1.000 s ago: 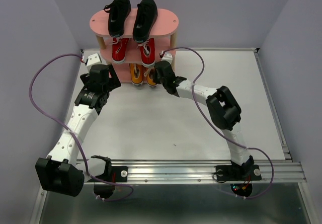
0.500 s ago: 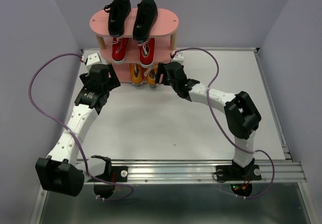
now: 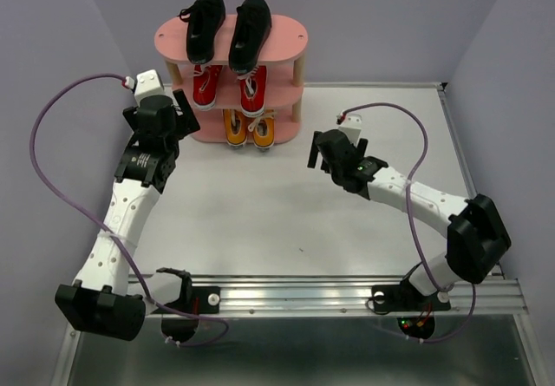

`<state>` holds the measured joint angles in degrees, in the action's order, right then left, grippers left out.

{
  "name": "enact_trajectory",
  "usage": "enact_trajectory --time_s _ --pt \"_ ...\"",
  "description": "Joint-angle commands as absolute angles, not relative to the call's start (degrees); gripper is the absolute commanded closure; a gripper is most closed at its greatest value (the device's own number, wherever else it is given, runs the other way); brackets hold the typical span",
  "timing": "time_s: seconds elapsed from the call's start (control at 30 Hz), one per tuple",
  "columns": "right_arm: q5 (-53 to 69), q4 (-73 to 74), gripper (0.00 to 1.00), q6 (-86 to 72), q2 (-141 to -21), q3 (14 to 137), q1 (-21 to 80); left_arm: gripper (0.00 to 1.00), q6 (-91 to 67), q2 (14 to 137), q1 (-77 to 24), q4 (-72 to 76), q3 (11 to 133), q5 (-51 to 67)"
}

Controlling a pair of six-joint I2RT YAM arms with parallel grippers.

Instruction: Place and organize the shoes onto the shoe shelf

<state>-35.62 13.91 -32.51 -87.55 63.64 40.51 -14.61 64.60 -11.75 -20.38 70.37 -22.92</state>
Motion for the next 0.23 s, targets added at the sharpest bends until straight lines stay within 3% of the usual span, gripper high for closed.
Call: enact_trajectory --time_s 0.0,0.2 --pt "-42.97 23.46 0.0 -38.31 -81.05 58.99 40.34 0.07 -12.83 61.79 -11.43 -18.2 73.91 -22.06" --pt "-47.02 27.86 0.0 -42.1 -73.13 54.49 40.34 0.07 -13.01 62.05 -11.25 -18.02 75.06 -21.1"
